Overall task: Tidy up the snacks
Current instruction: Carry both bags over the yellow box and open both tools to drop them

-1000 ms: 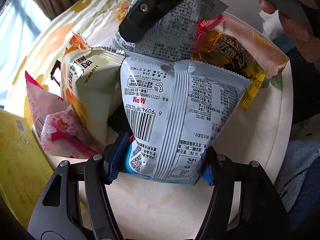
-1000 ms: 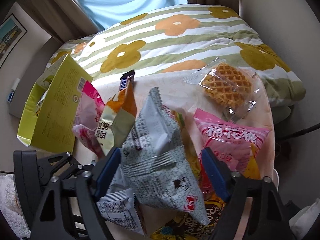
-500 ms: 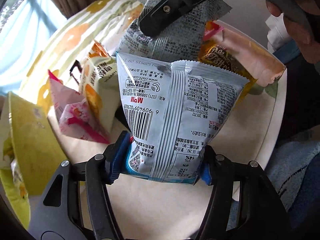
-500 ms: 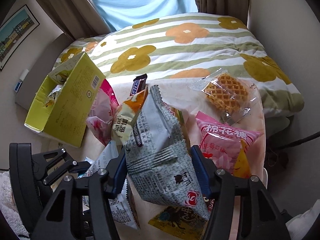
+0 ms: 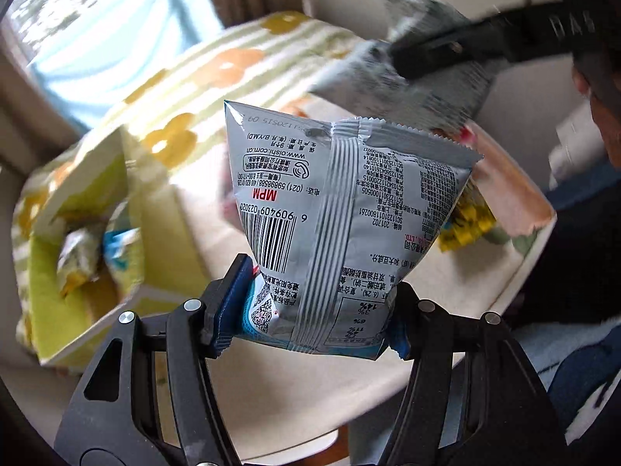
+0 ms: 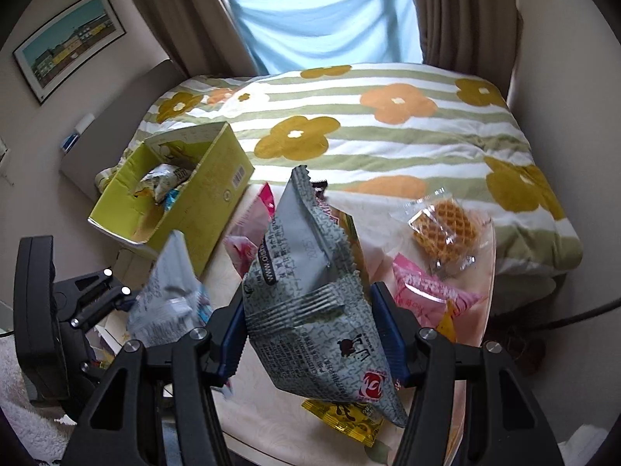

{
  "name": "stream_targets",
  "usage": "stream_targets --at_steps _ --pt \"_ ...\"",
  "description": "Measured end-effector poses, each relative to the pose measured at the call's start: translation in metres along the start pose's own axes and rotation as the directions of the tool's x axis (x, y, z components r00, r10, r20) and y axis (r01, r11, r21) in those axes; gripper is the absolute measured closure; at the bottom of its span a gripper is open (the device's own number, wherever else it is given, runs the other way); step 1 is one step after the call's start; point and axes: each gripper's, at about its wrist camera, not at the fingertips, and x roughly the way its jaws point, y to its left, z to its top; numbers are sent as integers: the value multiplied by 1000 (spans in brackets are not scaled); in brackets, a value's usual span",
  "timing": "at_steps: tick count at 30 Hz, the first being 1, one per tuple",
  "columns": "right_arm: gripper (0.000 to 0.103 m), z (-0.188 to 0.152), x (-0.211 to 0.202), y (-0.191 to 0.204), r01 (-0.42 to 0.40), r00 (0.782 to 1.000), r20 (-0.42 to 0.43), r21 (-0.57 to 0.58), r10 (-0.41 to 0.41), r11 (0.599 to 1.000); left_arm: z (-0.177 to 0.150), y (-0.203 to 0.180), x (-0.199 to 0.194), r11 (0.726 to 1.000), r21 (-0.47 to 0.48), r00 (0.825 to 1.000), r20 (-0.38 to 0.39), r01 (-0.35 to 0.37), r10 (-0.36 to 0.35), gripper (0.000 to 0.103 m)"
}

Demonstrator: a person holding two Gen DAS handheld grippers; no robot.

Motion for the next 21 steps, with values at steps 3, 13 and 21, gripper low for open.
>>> stream_targets --at_steps 3,13,21 --pt "47 16 -4 14 -10 1000 21 -31 11 999 2 30 -17 997 -69 998 38 -41 43 45" --pt "47 65 3 97 -30 994 103 -112 42 993 -5 173 -68 957 -243 972 128 -160 195 45" --pt "47 95 42 173 -51 991 116 -105 63 993 -34 282 -80 936 -286 962 118 -205 247 45"
